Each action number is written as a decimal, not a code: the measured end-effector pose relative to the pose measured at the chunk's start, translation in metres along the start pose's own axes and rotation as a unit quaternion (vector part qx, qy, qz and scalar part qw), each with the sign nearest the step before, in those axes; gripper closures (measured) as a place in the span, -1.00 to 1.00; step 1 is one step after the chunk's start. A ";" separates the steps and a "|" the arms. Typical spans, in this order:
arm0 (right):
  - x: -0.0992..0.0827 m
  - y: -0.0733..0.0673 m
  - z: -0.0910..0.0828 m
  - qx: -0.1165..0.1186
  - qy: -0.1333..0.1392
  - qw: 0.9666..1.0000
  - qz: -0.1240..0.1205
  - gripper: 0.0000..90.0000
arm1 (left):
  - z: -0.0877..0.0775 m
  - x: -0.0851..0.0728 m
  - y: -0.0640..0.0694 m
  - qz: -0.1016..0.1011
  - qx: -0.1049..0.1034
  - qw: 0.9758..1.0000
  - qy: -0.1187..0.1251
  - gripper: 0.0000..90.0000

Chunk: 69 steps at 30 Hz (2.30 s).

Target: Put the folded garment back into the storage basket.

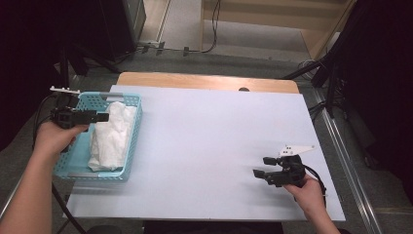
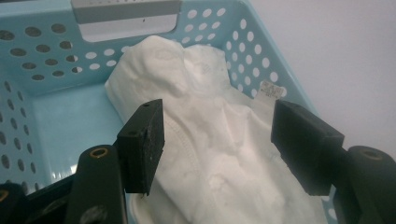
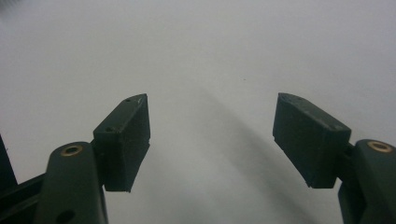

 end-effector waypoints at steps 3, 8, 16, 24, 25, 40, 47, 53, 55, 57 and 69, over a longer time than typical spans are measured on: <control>0.000 -0.002 0.000 0.000 0.002 1.000 -0.005 -0.42 | 0.004 0.004 0.007 0.000 0.000 1.000 0.000 -0.21; -0.001 -0.002 0.000 0.000 0.002 1.000 -0.004 -0.42 | 0.013 0.009 0.014 0.007 0.022 1.000 0.000 0.00; -0.002 -0.003 -0.003 -0.001 0.001 1.000 -0.004 -0.42 | 0.037 0.004 0.017 0.005 0.038 0.999 -0.013 0.95; -0.001 -0.004 -0.001 0.001 -0.002 1.000 -0.006 -0.42 | 0.054 -0.004 0.013 0.013 0.051 0.999 -0.008 1.00; -0.001 -0.004 0.000 0.002 -0.002 1.000 -0.006 -0.42 | 0.057 -0.006 0.012 0.014 0.055 0.998 -0.011 1.00; -0.001 -0.004 0.001 0.001 -0.003 1.000 -0.008 -0.42 | 0.072 -0.024 -0.005 -0.007 0.059 0.998 -0.007 0.97; -0.002 -0.003 0.000 0.001 -0.002 1.000 -0.008 -0.42 | 0.082 -0.032 0.000 0.016 0.059 0.998 -0.031 0.94; -0.002 -0.004 0.000 0.000 -0.003 1.000 -0.008 -0.42 | 0.082 -0.032 0.001 0.002 0.043 0.999 -0.028 0.81; -0.002 -0.004 0.000 0.000 -0.002 1.000 -0.008 -0.42 | 0.078 -0.030 0.002 -0.001 0.037 0.999 -0.021 0.74; -0.001 -0.004 0.000 0.000 -0.002 1.000 -0.006 -0.42 | 0.075 -0.028 0.003 -0.007 0.030 0.999 -0.016 0.67; -0.001 -0.005 0.000 0.006 0.001 1.000 -0.002 -0.42 | 0.050 -0.018 0.013 -0.008 0.003 1.000 -0.003 0.27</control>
Point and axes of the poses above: each handheld gripper's, and its own axes: z roughly forward along the jaws, x roughly out of its top, y roughly to its right, the point moved 5 cm from there along z, roughly forward along the jaws, and after that the axes turned 15 degrees about x, right-handed, at the moved point
